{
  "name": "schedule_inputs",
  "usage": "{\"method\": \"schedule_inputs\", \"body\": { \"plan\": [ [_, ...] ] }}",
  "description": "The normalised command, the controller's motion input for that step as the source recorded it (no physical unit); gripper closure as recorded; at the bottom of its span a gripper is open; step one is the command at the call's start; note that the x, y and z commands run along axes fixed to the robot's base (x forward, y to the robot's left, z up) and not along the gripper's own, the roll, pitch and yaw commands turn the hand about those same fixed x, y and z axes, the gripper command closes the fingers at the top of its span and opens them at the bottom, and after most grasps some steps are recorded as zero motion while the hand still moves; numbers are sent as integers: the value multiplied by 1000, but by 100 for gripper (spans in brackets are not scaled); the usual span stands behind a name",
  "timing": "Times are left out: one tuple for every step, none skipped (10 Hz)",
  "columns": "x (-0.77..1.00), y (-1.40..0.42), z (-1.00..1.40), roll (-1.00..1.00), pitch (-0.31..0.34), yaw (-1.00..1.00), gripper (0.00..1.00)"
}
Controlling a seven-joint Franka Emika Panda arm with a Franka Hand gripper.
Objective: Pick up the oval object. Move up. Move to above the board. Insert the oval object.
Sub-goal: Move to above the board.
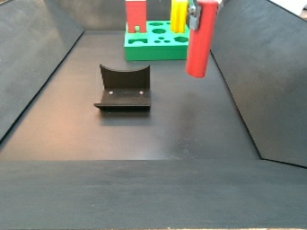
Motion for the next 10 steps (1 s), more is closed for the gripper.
{"method": "schedule_inputs", "body": {
  "plan": [
    [131, 282, 1000, -190, 272, -190, 100],
    [123, 259, 1000, -175, 219, -152, 100],
    [98, 234, 1000, -145, 119, -94, 100],
    [79, 208, 1000, -127, 66, -62, 100],
    [58, 168, 1000, -110, 24, -38, 100],
    [43, 151, 1000, -108, 16, -31, 100],
    [31, 113, 899, -111, 21, -27, 100],
    [23, 78, 742, -116, 32, -26, 100],
    [13, 49, 535, -120, 37, -25, 100],
    [8, 39, 431, -122, 36, -25, 100]
  ]
}}
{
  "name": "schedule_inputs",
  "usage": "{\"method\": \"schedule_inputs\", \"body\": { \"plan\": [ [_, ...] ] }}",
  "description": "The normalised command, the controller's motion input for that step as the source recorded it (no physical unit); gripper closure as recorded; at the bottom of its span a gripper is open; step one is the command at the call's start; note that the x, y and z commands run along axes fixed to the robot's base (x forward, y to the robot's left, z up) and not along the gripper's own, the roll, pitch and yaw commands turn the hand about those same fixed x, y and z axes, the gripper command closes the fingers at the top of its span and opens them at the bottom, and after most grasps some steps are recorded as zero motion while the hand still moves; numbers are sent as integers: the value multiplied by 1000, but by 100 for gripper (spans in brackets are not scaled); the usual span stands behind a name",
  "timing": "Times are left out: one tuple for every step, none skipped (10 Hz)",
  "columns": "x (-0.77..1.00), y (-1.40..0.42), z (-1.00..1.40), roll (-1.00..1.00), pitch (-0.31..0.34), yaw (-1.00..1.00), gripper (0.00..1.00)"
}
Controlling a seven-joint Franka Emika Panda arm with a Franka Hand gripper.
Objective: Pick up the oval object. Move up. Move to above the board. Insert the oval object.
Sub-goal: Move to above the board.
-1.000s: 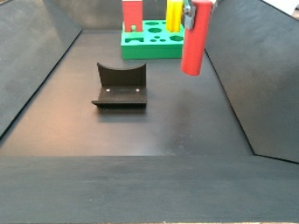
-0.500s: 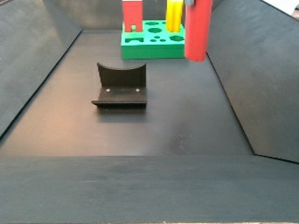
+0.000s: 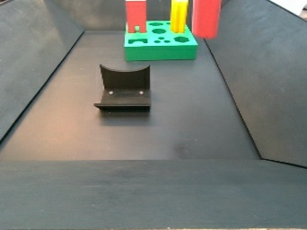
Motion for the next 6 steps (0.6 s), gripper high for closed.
{"method": "schedule_inputs", "body": {
  "plan": [
    [1, 26, 226, -125, 35, -25, 100],
    [153, -1000, 60, 116, -57, -1000, 100],
    [154, -1000, 46, 145, -63, -1000, 100],
    [153, -1000, 49, 161, -72, -1000, 100],
    [152, -1000, 46, 107, -81, -1000, 100],
    [154, -1000, 45, 89, -77, -918, 100]
  ]
}}
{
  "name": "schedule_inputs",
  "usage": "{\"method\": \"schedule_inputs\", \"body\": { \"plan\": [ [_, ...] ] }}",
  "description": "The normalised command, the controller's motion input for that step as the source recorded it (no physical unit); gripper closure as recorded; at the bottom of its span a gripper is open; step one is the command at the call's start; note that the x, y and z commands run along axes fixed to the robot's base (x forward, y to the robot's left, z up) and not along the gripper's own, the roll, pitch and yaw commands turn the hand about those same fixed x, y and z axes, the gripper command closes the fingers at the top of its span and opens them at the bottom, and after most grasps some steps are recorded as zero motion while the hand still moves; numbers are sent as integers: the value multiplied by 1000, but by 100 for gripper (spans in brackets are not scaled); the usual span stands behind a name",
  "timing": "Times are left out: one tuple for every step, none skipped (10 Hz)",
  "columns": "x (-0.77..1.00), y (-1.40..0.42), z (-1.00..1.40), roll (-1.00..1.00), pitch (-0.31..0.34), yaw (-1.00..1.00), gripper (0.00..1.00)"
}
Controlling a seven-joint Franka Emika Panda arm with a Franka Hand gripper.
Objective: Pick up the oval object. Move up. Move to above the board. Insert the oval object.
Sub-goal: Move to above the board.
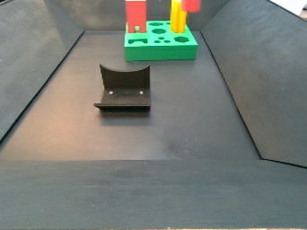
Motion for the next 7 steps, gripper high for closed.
{"method": "schedule_inputs", "body": {
  "plan": [
    [155, -1000, 50, 38, -24, -557, 100],
    [162, -1000, 49, 0, 2, -342, 100],
    [178, -1000, 43, -26, 23, -175, 100],
    [195, -1000, 46, -29, 35, -71, 100],
    [209, -1000, 45, -1, 51, -13, 100],
    [234, -1000, 47, 0, 64, 6, 100],
    [255, -909, 41, 21, 81, 2, 100]
  ]
}}
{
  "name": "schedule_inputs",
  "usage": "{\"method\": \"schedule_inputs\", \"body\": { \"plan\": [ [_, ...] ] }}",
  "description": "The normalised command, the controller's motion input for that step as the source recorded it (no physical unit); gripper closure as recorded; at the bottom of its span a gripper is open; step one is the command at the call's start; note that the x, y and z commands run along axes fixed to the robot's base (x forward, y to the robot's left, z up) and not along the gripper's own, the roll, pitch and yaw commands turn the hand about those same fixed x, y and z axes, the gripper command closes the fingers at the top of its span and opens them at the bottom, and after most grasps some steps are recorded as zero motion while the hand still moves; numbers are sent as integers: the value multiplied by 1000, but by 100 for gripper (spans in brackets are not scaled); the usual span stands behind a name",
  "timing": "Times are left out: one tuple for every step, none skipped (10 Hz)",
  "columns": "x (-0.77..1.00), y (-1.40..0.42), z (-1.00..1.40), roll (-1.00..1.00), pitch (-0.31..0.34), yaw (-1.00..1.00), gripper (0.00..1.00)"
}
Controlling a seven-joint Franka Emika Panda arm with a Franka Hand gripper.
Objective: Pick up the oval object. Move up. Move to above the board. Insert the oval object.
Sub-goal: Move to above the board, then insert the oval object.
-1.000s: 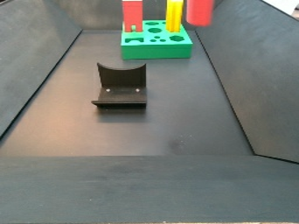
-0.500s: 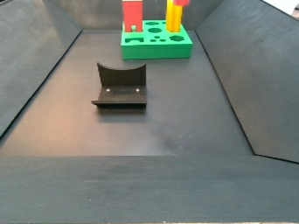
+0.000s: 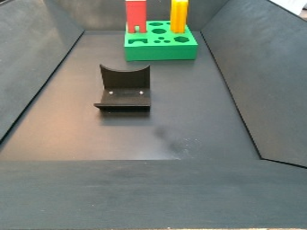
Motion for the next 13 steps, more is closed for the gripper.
{"method": "schedule_inputs", "body": {
  "plan": [
    [230, -736, 36, 31, 85, 3, 100],
    [173, -405, 19, 64, 94, 8, 100],
    [134, -247, 22, 68, 95, 7, 100],
    [0, -34, 0, 0, 0, 0, 100],
    [0, -34, 0, 0, 0, 0, 100],
    [103, -194, -120, 0, -41, 0, 100],
    [169, -234, -166, 0, -36, 0, 100],
    [149, -280, -220, -44, -84, -11, 100],
    [129, -286, -246, -79, -120, -9, 100],
    [97, -294, -260, -91, -139, -26, 100],
    [71, -323, -274, -77, -151, -29, 100],
    [0, -320, -197, -67, -187, -111, 100],
    [0, -297, -100, -64, -211, -369, 100]
  ]
}}
